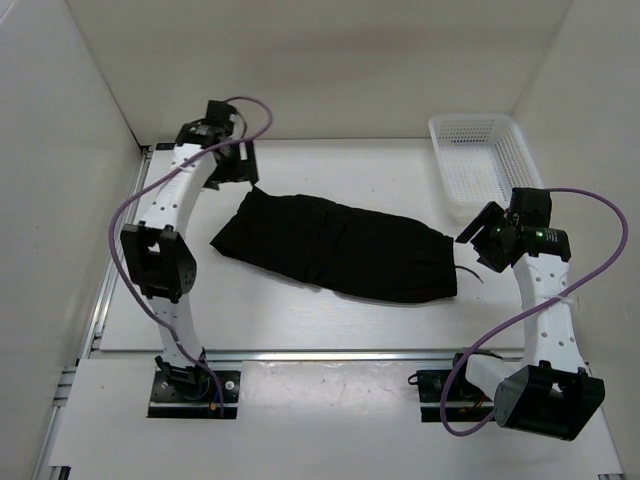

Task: Fold and stack the trousers
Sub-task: Fold the trousers

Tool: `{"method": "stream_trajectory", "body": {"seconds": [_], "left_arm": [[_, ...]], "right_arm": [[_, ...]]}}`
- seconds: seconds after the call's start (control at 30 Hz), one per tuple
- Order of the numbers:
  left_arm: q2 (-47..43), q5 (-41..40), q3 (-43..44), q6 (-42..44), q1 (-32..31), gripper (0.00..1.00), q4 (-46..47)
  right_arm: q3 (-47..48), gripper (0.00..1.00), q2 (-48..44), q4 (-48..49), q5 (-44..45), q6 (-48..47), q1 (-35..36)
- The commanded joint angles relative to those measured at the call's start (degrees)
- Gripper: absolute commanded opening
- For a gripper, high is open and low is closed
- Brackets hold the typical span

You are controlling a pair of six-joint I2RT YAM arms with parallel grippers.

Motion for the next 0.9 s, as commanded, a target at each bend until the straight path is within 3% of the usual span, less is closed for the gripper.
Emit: {"method": "stream_trajectory", "body": {"seconds": [0.0,0.07,0.47,0.6,0.63,0.67,0.7,0.73,0.87], "left_arm": [[2.4,8.4,-6.3,4.7,6.6,1.0,2.9],[4.1,10.7,-8.8,6.1,9.7,1.0,3.7],[15.9,14.8,-10.5,8.4,11.4,1.0,6.5],[16.7,15.4,-13.6,7.8,11.4,0.78,7.8],[16.7,15.4,-14.3,7.8,11.4,0.52,7.8],[16.7,15.4,-14.3,7.8,11.4,0.35,8.4],[16.7,14.1,-14.3,7.3,11.9,0.18,8.4],[16.7,13.4,-14.3,6.7,11.9,0.1,8.4],[11.7,6.7,-14.3,3.4,14.2,0.1,7.2]], "right_arm": [[0.9,0.73,-1.0,0.0,-0.2,-1.6,0.3],[0.9,0.73,-1.0,0.0,-0.2,-1.6,0.3],[2.7,0.73,1.7,0.0,-0.8,-2.1,0.3],[2.7,0.73,1.7,0.0,-1.3,-2.1,0.3],[2.7,0.73,1.7,0.0,-1.3,-2.1,0.3],[2.7,0.73,1.7,0.0,-1.3,-2.1,0.3],[2.7,0.73,1.7,0.0,-1.3,-2.1,0.3],[2.7,0.73,1.7,0.0,-1.3,-2.1,0.3],[2.7,0.73,1.2,0.0,-1.3,-2.1,-0.2]]}}
